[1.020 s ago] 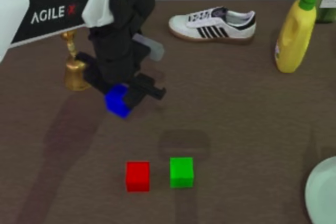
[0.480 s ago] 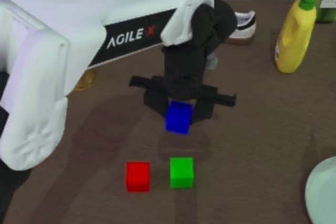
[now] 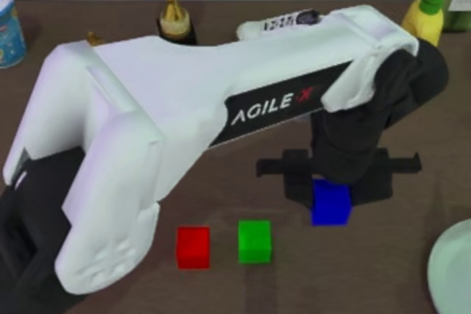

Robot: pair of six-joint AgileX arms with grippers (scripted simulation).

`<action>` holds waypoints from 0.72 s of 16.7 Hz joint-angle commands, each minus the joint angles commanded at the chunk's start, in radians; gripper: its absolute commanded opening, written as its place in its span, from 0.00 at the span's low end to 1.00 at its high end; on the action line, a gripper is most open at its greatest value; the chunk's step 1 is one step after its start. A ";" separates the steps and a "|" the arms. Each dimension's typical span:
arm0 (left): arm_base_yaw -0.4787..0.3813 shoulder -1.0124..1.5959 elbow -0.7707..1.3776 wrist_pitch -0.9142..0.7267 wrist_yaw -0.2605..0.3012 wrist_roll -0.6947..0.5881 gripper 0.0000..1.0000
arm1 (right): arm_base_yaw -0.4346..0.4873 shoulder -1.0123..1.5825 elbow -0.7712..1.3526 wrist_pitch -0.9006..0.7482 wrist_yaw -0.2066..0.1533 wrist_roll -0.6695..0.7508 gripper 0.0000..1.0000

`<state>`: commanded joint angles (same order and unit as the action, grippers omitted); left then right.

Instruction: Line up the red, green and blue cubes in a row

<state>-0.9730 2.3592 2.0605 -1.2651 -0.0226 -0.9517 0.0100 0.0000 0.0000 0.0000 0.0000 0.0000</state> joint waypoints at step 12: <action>-0.015 0.029 -0.110 0.158 0.001 -0.023 0.00 | 0.000 0.000 0.000 0.000 0.000 0.000 1.00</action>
<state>-0.9876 2.3883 1.9508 -1.1070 -0.0219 -0.9747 0.0100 0.0000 0.0000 0.0000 0.0000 0.0000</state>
